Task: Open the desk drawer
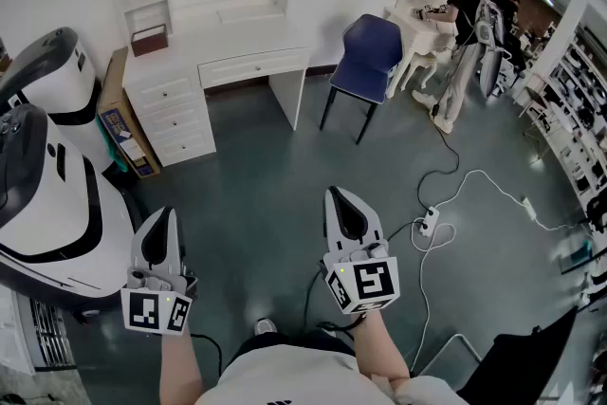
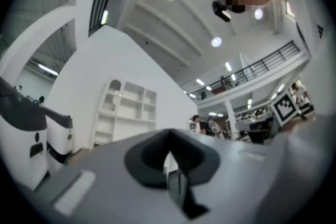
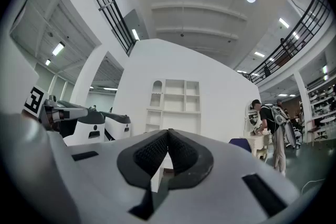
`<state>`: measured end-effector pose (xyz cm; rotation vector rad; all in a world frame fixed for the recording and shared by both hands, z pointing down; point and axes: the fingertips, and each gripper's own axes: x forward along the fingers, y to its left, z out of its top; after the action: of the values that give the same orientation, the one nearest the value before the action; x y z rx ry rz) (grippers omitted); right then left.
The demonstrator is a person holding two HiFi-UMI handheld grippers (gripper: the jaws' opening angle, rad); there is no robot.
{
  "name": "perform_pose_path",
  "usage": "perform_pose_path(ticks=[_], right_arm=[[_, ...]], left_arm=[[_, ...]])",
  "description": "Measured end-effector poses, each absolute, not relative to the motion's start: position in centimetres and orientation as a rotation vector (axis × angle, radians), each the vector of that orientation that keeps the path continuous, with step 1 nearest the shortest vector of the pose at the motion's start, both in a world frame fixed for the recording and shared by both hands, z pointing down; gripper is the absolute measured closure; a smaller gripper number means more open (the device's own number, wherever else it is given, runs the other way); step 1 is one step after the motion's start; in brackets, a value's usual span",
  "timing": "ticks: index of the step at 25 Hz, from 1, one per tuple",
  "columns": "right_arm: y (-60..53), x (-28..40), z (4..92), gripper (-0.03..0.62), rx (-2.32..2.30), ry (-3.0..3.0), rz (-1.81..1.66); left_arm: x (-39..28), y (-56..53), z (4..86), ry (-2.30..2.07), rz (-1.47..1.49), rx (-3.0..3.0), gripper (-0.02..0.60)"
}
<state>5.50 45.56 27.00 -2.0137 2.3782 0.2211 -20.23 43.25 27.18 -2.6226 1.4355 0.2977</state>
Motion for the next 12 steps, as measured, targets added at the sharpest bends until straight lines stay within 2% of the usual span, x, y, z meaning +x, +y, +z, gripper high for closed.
perform_pose_path(ticks=[12], right_arm=[[46.6, 6.6, 26.9, 0.592, -2.004, 2.385, 0.206]], left_arm=[[-17.7, 44.2, 27.2, 1.412, 0.305, -2.638, 0.575]])
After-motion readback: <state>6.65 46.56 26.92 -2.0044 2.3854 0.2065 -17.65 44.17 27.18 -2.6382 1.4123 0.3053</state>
